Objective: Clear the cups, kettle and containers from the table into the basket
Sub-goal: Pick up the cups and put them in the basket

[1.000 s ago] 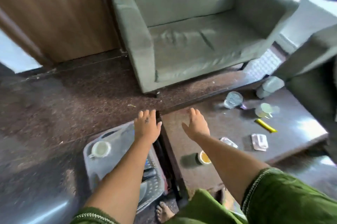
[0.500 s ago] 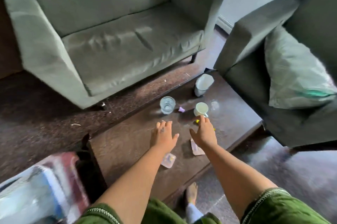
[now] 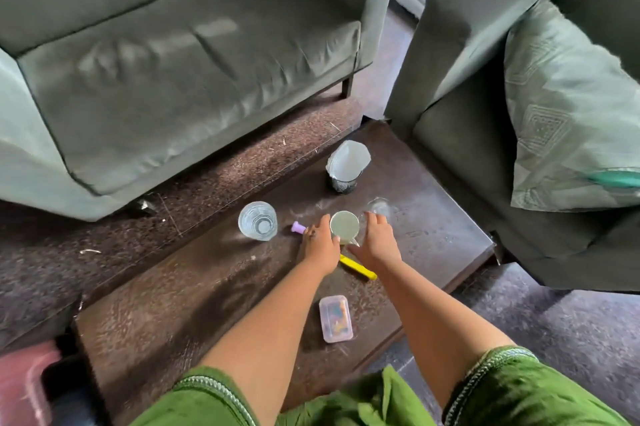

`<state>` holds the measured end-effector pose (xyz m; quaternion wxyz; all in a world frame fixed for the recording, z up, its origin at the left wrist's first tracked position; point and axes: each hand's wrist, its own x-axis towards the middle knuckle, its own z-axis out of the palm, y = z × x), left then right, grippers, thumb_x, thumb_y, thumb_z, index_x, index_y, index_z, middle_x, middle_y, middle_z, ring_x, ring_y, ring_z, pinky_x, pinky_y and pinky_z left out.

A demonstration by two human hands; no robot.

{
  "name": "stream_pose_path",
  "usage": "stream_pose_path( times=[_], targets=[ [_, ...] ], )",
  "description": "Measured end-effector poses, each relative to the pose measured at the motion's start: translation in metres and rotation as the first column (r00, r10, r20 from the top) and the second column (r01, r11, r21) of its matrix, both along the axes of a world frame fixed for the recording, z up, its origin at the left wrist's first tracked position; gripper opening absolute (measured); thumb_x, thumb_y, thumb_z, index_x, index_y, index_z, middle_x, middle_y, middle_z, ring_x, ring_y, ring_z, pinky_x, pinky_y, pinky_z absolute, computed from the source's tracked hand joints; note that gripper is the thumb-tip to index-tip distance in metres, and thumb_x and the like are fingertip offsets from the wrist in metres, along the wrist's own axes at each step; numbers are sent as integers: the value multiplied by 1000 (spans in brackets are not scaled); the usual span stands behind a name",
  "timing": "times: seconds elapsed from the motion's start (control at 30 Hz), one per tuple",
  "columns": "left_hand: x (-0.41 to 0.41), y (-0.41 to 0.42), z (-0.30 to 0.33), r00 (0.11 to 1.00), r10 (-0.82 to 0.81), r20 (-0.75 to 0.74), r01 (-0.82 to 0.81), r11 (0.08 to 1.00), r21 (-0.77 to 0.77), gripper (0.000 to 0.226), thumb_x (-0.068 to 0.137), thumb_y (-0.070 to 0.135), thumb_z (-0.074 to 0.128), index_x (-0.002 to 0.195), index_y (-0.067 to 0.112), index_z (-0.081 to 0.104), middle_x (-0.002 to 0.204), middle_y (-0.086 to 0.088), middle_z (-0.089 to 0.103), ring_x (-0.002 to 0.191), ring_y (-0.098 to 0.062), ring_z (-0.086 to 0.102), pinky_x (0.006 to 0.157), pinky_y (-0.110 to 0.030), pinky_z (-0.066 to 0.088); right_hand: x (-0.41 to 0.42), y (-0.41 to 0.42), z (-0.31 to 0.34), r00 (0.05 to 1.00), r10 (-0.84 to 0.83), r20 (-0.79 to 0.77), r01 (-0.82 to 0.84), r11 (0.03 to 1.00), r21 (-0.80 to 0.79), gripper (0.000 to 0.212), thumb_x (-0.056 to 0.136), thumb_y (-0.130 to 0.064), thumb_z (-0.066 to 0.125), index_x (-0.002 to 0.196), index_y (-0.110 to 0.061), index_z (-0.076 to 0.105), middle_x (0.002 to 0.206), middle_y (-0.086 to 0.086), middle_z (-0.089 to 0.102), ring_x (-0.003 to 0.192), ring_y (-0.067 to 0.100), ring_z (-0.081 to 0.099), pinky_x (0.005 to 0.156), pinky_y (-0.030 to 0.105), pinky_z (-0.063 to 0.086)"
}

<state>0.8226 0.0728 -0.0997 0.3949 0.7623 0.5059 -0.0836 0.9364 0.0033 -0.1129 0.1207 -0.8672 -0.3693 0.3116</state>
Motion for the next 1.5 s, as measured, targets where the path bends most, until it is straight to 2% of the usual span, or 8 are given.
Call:
stream_pose_path(
  times=[0.37,0.53,0.7,0.8,0.93,1.1,1.3,1.5],
  targets=[
    [2,19,-30,1000,-30,2,30,994,-110,53,96,14,44,146,23,28,141,-13,48,130,-32,44,106,-38,37,2,38,-34,993,96,-62,-96,995,-3,84,65,-26,83,137,-17,41,132,13,48,115,37,54,93,43,49],
    [-12,27,-6,998,20,68,-17,999,-41,60,86,6,56,141,20,38,142,-11,44,130,-31,43,105,-35,36,-15,38,2,996,47,-74,-41,996,80,81,62,-25,84,131,-25,42,121,9,58,110,35,58,88,42,51],
    [-57,28,31,997,2,72,-1,1000,-13,83,83,-3,56,151,25,18,151,-11,26,133,-32,40,106,-38,35,-63,35,52,989,2,-148,25,983,179,92,57,-31,88,134,-20,38,120,6,65,106,29,62,85,35,50],
    [-108,29,51,998,-26,58,25,1000,11,88,80,1,63,150,29,17,150,-10,33,131,-32,44,104,-36,39,-103,35,81,982,85,-171,-53,981,186,73,56,-26,90,118,-15,54,110,5,68,99,25,64,73,26,41],
    [-191,27,86,995,48,86,-53,997,56,73,76,13,73,138,22,35,131,-13,52,119,-30,52,91,-30,40,-171,42,127,954,252,-162,-215,952,218,61,60,-16,87,115,-12,62,115,11,66,109,28,60,83,29,44],
    [-317,20,127,975,191,112,-200,977,72,63,77,7,72,127,24,38,120,-9,52,110,-27,54,81,-30,42,-284,56,171,891,422,-165,-389,900,198,67,61,-19,85,122,-19,58,116,14,59,108,29,57,89,30,44],
    [-486,16,172,936,337,106,-351,920,174,67,63,47,81,113,21,45,115,-4,58,106,-24,57,84,-35,48,-442,80,202,782,608,-137,-573,788,223,54,75,-11,70,126,-19,58,118,10,66,109,28,61,86,25,44],
    [-634,-1,193,874,474,107,-486,855,180,60,66,48,79,108,21,45,108,1,54,91,-21,56,70,-28,38,-582,83,210,719,668,-191,-616,740,271,35,76,-4,69,110,-14,68,105,7,72,90,17,63,77,22,44]
  ],
)
